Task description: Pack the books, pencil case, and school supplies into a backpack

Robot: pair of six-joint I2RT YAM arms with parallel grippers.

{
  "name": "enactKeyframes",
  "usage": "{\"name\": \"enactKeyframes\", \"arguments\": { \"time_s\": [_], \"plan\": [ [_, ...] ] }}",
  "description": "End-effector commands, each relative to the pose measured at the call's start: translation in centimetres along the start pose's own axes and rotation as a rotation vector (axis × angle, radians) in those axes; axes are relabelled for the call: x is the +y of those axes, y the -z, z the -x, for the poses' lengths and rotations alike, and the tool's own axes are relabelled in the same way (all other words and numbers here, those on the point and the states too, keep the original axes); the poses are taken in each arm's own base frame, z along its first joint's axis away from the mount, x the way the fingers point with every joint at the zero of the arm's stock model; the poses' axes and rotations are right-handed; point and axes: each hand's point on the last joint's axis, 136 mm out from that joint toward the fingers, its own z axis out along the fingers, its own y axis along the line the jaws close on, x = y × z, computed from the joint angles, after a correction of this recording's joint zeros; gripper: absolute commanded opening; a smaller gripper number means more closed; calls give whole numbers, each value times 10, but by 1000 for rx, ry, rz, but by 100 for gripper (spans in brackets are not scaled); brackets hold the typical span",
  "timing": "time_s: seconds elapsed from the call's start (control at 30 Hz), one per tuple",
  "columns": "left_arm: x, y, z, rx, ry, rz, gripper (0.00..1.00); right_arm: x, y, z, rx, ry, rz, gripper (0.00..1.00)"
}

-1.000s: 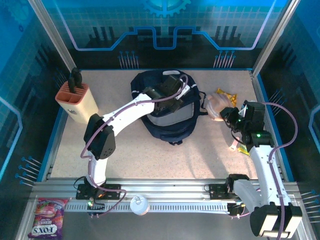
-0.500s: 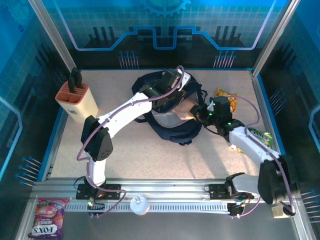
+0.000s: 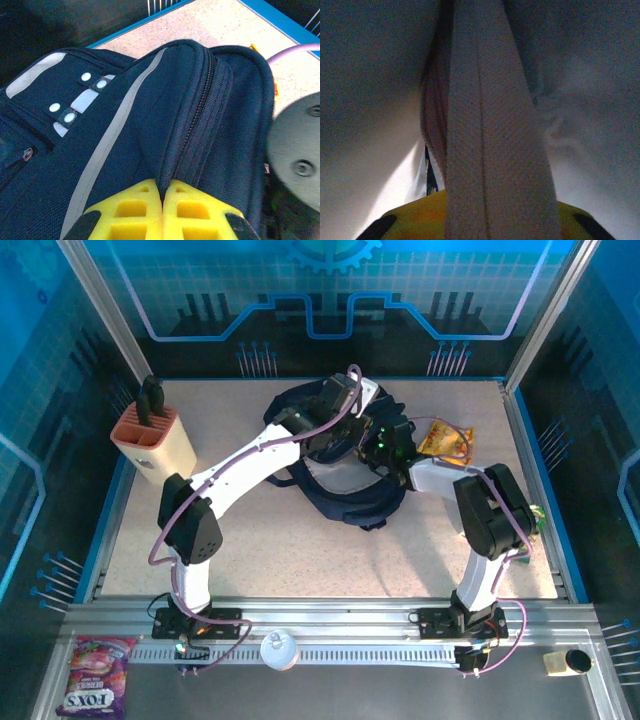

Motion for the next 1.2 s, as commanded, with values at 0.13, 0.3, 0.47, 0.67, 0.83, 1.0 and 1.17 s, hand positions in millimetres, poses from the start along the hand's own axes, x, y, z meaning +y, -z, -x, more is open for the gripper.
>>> {"name": "enactKeyframes", "arguments": {
  "time_s": [0.13, 0.3, 0.47, 0.67, 0.83, 1.0, 1.17],
  "plan": [
    [-9, 51, 74, -240, 69, -58, 0, 21, 5, -7, 48, 46, 65, 52],
    [-1, 48, 73, -224, 106, -63, 0, 9, 53, -24, 127, 61, 4, 68],
    [-1, 42, 66, -192, 122, -88, 0, -35, 111, -28, 72, 64, -125, 72],
    [-15, 33, 42, -102, 135, -181, 3, -72, 188, 0, -145, 99, -286, 76],
    [-26, 36, 12, 10, 186, -258, 43, -55, 243, 30, -323, 211, -327, 82],
    [-8, 45, -9, 36, 331, -247, 60, -27, 250, 32, -302, 291, -287, 84],
    [46, 51, -42, 53, 592, -177, 63, -15, 231, 21, -225, 279, -200, 83]
  ]
}}
